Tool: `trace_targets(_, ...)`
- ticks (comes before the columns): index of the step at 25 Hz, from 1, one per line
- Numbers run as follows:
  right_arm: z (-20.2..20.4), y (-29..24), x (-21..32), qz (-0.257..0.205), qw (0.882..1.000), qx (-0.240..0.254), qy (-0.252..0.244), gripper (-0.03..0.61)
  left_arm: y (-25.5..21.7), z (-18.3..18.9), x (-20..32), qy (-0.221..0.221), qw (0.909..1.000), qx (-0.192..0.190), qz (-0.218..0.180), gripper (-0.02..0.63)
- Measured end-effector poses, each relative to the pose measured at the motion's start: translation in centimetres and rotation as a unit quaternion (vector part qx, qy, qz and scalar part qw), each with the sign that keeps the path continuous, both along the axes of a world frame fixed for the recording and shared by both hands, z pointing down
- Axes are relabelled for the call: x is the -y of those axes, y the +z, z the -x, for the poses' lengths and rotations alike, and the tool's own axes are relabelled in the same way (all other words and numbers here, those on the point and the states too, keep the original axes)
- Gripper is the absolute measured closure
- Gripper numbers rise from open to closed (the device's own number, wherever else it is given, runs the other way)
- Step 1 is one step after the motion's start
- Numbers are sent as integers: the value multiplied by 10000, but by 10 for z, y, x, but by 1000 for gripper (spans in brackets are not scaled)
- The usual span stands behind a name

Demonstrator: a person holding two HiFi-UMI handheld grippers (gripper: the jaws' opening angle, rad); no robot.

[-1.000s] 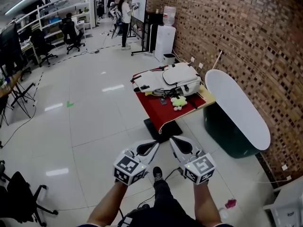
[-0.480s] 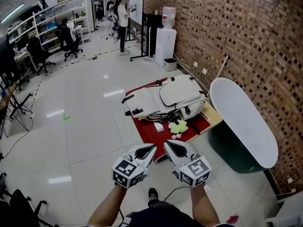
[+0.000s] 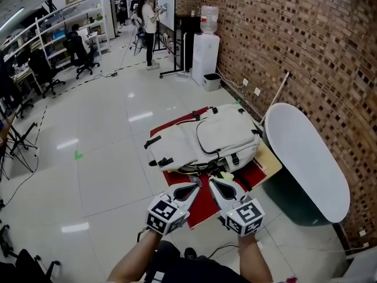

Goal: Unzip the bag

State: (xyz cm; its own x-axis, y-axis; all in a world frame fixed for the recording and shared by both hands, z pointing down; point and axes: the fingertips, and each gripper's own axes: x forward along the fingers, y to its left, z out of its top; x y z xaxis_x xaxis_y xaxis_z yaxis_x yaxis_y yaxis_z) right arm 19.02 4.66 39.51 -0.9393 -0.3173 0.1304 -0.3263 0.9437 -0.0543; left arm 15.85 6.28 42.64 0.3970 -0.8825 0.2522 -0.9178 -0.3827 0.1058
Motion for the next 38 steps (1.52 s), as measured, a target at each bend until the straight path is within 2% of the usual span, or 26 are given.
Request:
trace_targets(6,23,39,56,85,9974,-515,493,575,30,29,48,361,9991,-45,209,612)
trace_targets(10,41,68,90,239,9893,-1021,1017,575,51,57,79,707,9966,20,418,612)
trace_targets(17,48,116,148,574,9620,-1743,2023,567,83,97,121,1368,9880,174,704,612)
trace_targets(18,47,123,156,655,9578,-1827,2122,496,87,103,127,1417,9870,207,735,612)
trace_targets(21,37,146,176,731,9426,-2246,2359,494,98,114,142,1464,9853,248,842,612)
trace_targets(27,28,192,211,773,9225,-2990,2314,505,115,130,171,1303,9844,514,1067,612)
trace_targets(29,28,202,212,903,9195,-3108,2231,505,124,135,177,1212,9840,629,1148,612)
trace_targets(33,29,210,209,936,9137,-3346,2109,548,140,145,182,1113,9805,796,1408,612)
trace_targets(38,34,213,197,1002,9080,-3593,1909,557,156,147,181,1223,9756,854,1614,612)
